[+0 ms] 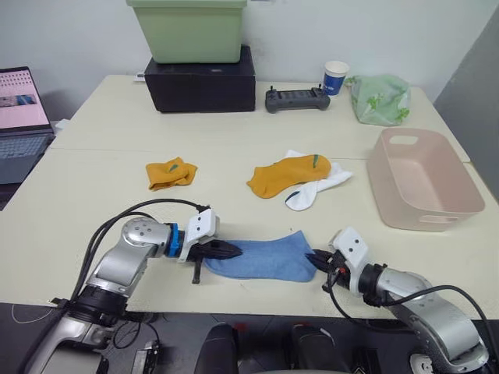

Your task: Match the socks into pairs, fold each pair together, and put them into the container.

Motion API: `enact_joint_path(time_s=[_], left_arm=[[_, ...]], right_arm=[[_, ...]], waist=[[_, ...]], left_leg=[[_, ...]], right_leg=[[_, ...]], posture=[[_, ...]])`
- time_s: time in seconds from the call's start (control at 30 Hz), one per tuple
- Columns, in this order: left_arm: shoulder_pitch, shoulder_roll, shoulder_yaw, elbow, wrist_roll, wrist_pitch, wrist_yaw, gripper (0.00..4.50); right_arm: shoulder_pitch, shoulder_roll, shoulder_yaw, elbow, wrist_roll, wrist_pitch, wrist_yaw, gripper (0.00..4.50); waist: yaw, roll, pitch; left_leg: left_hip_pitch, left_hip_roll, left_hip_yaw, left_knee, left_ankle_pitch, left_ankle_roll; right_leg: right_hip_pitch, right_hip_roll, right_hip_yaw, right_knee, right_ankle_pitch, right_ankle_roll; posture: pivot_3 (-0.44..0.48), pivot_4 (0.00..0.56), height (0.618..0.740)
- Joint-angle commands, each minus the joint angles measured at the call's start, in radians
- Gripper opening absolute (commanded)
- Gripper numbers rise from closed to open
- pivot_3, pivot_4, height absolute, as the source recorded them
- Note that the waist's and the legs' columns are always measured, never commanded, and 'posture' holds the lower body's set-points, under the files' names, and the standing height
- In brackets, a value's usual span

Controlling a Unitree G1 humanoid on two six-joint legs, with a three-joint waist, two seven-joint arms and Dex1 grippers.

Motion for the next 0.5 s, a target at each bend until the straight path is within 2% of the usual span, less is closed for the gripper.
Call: enact_joint_path(time_s=[0.03, 0.33, 0.5], left_arm=[[-0.038, -0.025, -0.010, -0.047, -0.006, 0.013, 0.011, 0.00], [-0.105, -0.118, -0.098, 0.072, 0.072, -0.026, 0.034, 0.00], [-0.107, -0.122, -0.121, 0.149, 0.124, -0.096, 0.027, 0.00]], right_arm=[[-0.025, -0.017, -0.099, -0.061, 0.073, 0.048, 0.018, 0.02], [-0.092, -0.122, -0.199, -0.147, 0.289, 0.232, 0.102, 0.02], [-0.215, -0.012, -0.151, -0.148, 0.409, 0.384, 0.005, 0.02]], waist=[[0.000, 0.000, 0.000], [-0.003, 0.000, 0.000], [-0.004, 0.001, 0.000]], left_leg=[[0.000, 0.000, 0.000, 0.000, 0.000, 0.000], [0.000, -0.001, 0.000, 0.000, 0.000, 0.000], [0.000, -0.001, 0.000, 0.000, 0.000, 0.000]], right_leg=[[0.000, 0.000, 0.000, 0.000, 0.000, 0.000], [0.000, 0.002, 0.000, 0.000, 0.000, 0.000], [0.000, 0.002, 0.000, 0.000, 0.000, 0.000]], posture=[[0.000, 0.150, 0.735], [0.000, 0.150, 0.735], [0.000, 0.150, 0.735]])
